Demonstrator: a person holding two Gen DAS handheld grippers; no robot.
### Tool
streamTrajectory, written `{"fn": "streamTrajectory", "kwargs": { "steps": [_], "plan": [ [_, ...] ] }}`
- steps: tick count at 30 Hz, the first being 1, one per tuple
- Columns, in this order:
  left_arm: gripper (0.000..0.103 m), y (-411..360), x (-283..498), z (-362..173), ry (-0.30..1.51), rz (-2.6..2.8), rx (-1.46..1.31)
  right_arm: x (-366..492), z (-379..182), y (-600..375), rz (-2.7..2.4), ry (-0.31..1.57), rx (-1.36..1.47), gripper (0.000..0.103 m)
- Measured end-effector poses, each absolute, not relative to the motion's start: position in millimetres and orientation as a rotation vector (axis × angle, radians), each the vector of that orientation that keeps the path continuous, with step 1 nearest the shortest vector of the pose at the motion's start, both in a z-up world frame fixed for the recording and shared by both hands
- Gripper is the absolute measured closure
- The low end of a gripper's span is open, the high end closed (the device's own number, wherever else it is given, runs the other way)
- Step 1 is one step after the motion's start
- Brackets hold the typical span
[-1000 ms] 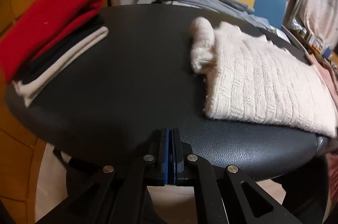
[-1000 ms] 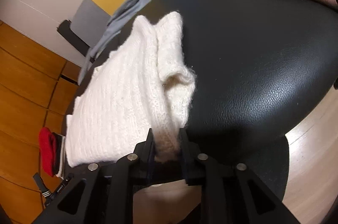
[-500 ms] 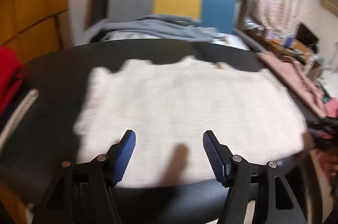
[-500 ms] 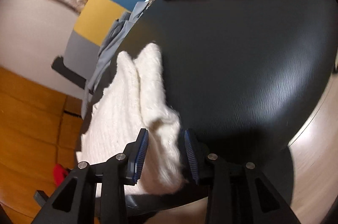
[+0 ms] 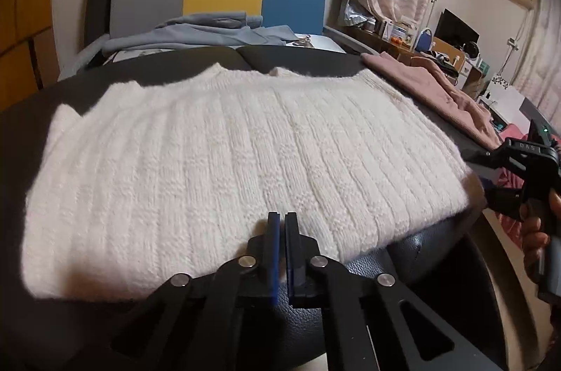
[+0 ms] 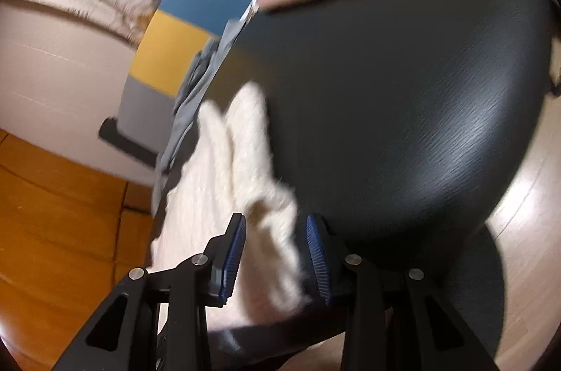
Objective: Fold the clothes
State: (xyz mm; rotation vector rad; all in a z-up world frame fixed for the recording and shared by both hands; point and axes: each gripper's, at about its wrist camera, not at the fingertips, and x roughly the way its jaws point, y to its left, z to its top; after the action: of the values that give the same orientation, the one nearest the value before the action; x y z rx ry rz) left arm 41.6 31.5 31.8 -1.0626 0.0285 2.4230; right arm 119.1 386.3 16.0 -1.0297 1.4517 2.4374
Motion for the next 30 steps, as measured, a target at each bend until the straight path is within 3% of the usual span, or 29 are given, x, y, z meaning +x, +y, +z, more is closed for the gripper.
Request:
{"fn": "streamTrajectory", "kwargs": {
  "steps": [3, 10, 14, 21, 30],
  "plan": [
    [0.101, 28.2, 42.4, 20.0, 0.013, 2.416, -1.094, 118.7, 15.0, 388.5, 2.465, 1.430, -1.070, 0.066],
    [0.101, 19.7, 41.5, 14.0, -0.069, 2.408, -1.116, 116.4, 2.1, 383.5, 2.538, 1.583, -1.100, 0.065],
    [0.101, 16.8, 41.3, 13.5, -0.098, 2.397, -1.124, 117.4, -3.7, 384.7, 2.514, 1.684, -1.077, 0.057],
    [0.101, 18.9, 43.4, 12.5, -0.087, 2.411, -1.119, 121.3, -13.4, 388.1, 2.446, 1.858, -1.044, 0.056],
    [0.101, 16.9, 42.1, 12.0, -0.102, 2.406, -1.129, 128.9, -17.0, 374.3, 2.424, 1.893, -1.096, 0.056]
  ]
}}
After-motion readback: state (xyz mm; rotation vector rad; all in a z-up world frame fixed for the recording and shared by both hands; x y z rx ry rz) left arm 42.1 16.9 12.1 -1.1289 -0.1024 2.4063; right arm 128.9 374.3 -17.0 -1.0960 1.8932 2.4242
